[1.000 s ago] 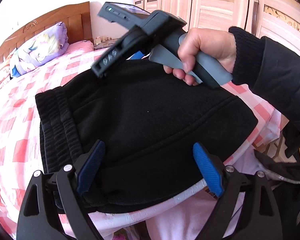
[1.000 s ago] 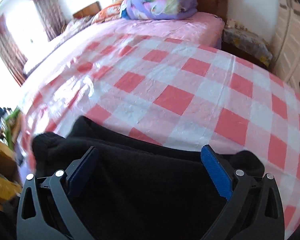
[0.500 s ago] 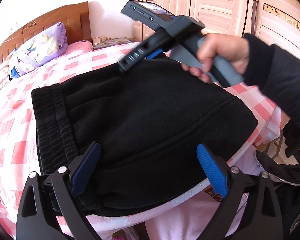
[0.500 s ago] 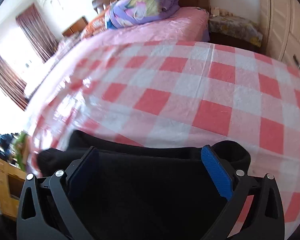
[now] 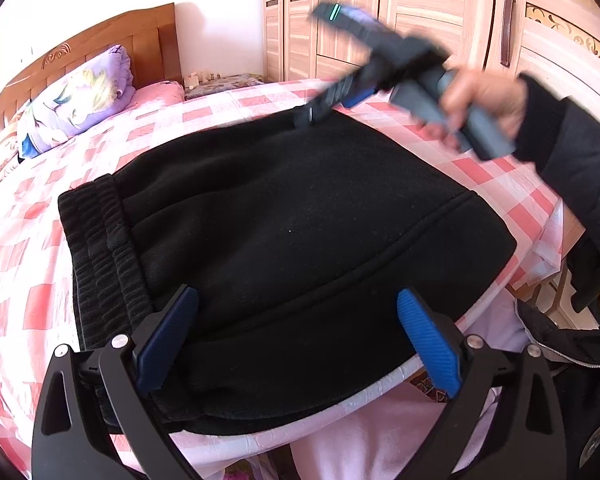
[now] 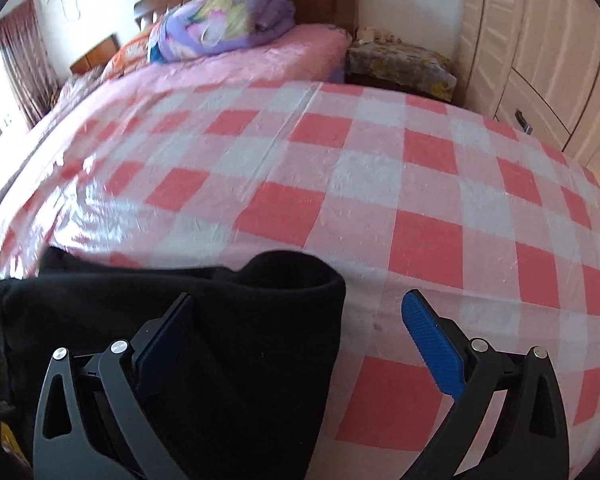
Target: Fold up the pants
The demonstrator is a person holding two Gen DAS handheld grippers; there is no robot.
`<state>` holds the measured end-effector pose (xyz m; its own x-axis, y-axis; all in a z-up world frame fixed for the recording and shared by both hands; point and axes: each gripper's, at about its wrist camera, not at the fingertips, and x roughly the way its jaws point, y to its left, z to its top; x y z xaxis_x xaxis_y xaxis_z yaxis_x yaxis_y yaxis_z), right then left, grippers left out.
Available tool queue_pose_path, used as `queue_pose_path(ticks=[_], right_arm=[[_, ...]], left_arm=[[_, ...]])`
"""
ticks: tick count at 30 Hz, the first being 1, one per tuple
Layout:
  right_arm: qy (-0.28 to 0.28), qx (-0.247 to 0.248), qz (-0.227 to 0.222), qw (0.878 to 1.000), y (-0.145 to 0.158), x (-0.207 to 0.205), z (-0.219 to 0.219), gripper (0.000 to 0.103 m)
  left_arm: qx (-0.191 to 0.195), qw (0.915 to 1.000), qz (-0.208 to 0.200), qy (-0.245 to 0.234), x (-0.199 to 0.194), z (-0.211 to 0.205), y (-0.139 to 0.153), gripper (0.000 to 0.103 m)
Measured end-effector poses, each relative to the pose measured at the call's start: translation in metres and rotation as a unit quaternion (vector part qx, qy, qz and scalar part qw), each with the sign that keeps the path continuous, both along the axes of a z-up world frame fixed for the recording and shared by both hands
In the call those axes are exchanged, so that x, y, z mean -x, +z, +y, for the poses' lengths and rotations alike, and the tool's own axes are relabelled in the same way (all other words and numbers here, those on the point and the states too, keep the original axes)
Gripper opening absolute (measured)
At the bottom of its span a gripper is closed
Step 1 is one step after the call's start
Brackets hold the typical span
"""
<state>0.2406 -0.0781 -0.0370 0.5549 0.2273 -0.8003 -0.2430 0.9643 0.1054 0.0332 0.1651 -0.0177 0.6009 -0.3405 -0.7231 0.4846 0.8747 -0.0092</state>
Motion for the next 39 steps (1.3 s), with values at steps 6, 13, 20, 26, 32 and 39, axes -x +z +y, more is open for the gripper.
queue_pose_path(ticks=[6,13,20,26,32,39], right_arm=[[0.037,-0.059,-0.009,0.998,0.027,0.036,-0.006,0.098],[0.009,-0.009,0.022,1.0,-0.012,0.029,-0.01,0.098],[0.051,-0.066,-0.003,0.996,0.02,0.046,0.012,0.099],[0.094,0.054,0.028,0.994,-0.008,0.014,0.083,0.099],[0.094,-0.123,0.023,0.988,0.027,0.014,0.059,0.099],[0.067,0.039,-0.008,0.997,0.006,0.001,0.09,0.099]], left_arm=[[-0.001,1.0,0.007,-0.002,-0.002,0.0,0.001,0.099],[-0.002,1.0,0.006,0.0,-0.002,-0.003,-0.001,0.101],[-0.004,0.9999,0.011,0.001,-0.003,-0.004,0.0,0.101],[-0.005,0.9999,0.01,0.007,-0.005,-0.008,-0.001,0.102],[-0.007,0.9998,0.017,0.003,-0.007,-0.007,0.001,0.102],[-0.009,0.9999,0.013,0.001,-0.008,-0.007,-0.001,0.102]])
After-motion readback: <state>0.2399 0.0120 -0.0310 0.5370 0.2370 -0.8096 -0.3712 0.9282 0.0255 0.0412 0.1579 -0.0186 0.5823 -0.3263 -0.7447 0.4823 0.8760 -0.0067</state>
